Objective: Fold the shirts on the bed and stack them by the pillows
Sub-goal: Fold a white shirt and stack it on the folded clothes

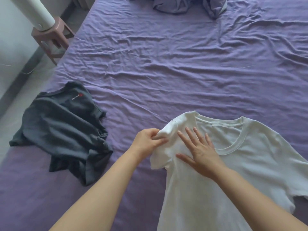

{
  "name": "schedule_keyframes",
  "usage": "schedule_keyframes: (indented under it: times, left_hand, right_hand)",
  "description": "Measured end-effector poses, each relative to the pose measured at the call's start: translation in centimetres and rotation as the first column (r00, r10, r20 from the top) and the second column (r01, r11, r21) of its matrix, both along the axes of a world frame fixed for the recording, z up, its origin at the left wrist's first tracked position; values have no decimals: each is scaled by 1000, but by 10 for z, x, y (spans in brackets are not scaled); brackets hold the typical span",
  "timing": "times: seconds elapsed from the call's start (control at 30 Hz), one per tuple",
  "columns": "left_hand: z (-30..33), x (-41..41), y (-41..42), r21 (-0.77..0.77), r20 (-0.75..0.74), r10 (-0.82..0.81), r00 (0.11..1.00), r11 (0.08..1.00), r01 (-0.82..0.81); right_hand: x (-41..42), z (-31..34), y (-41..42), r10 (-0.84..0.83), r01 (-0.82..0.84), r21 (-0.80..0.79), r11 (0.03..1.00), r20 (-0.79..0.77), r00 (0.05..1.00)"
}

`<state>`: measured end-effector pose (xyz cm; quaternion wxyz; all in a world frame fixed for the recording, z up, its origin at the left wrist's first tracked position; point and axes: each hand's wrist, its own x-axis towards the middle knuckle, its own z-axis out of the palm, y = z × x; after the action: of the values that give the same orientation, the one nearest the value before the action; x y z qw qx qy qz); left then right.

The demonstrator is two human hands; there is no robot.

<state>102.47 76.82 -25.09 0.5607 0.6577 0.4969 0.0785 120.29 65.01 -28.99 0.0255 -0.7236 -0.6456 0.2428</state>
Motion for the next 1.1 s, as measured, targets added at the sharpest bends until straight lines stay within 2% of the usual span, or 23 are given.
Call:
schedule_keyframes:
  times: [0.1,0.2,0.23,0.27,0.33,0.37,0.4,0.47,0.5,0.53,0.6,0.67,0.73,0.9,1.0,1.1]
  left_hand:
    - [5,-7,7,-50,-12,40,999,998,-41]
    - [8,-21,14,-326,11,-44,999,944,45]
    - [8,-24,15,-348,-2,-79,997,935,73]
    - [7,-25,17,-286,-57,-106,993,954,86]
    - [1,-25,23,50,-275,-76,958,994,94]
    - [-2,-25,25,211,-378,-29,925,971,117]
    - [-4,-25,23,303,-467,-1,884,939,161]
    - [-9,-25,9,413,-629,26,777,858,306]
    - [-10,-25,-3,470,-664,40,747,799,375]
    - [-11,-23,-18,524,-649,36,760,745,412]
    - [-11,-17,-53,579,-585,-75,808,659,480]
    - [-17,-12,-91,563,-639,-198,743,538,627]
    - [-23,-11,-127,499,-713,-240,658,485,718]
    - [-33,-21,-192,316,-747,-341,571,573,756]
    - [-34,-26,-221,247,-742,-410,530,568,785]
    - [-33,-24,-251,242,-726,-427,539,575,782]
  right_hand:
    - [-13,-1,11,13,-11,44,999,-31,999]
    - [-24,-11,20,24,-23,-17,1000,42,999]
    - [-27,-16,22,22,-18,-40,999,85,996]
    - [-30,-20,24,17,-10,-58,998,132,991]
    - [-37,-27,28,-3,17,-67,998,202,979]
    - [-40,-28,30,-16,30,-60,998,218,976]
    - [-42,-28,30,-24,37,-51,998,229,973]
    - [-42,-27,21,-26,36,-42,998,234,972]
    - [-41,-25,11,-21,30,-34,999,230,973]
    - [-38,-22,-2,-11,17,-26,1000,233,973]
    - [-33,-17,-35,13,-18,19,1000,255,967]
    - [-28,-13,-74,8,-18,39,999,244,970]
    - [-20,-12,-115,-17,13,17,1000,236,972]
    - [0,-16,-211,-107,90,73,993,271,957]
    - [3,-16,-246,-119,98,92,991,266,957]
    - [0,-14,-265,-111,93,79,993,267,957]
